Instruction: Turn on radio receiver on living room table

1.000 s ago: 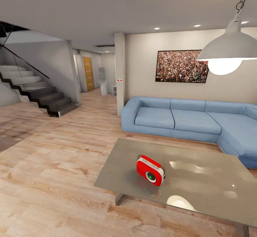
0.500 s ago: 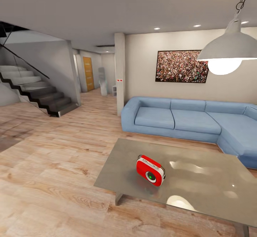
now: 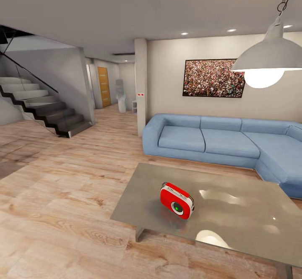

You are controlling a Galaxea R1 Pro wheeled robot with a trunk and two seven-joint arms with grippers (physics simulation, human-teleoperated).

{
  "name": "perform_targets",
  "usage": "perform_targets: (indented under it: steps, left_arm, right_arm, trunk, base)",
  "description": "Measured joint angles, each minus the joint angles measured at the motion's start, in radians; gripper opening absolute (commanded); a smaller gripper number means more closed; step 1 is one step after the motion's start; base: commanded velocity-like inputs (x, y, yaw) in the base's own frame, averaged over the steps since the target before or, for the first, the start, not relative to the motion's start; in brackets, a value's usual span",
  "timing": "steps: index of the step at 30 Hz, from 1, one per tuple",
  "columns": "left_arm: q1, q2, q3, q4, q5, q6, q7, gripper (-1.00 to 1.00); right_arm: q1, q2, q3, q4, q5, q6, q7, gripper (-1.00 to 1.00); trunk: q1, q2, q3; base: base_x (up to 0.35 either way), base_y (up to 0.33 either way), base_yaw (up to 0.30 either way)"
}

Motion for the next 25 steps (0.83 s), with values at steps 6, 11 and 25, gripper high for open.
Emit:
perform_targets:
  steps: [6,11,25]
  left_arm:
    - [0.000,0.000,0.000,0.000,0.000,0.000,0.000,-1.00]
    - [0.000,-0.001,0.000,0.000,0.000,0.000,0.000,-1.00]
    - [0.000,-0.001,0.000,0.000,0.000,0.000,0.000,-1.00]
  right_arm:
    - [0.000,0.000,0.000,0.000,0.000,0.000,0.000,1.00]
    - [0.000,0.000,0.000,0.000,0.000,0.000,0.000,1.00]
    - [0.000,0.000,0.000,0.000,0.000,0.000,0.000,1.00]
  trunk:
    - [0.000,0.000,0.000]
    - [0.000,0.000,0.000]
    - [0.000,0.000,0.000]
  base:
    - [0.000,0.000,0.000]
    - [0.000,0.000,0.000]
    - [0.000,0.000,0.000]
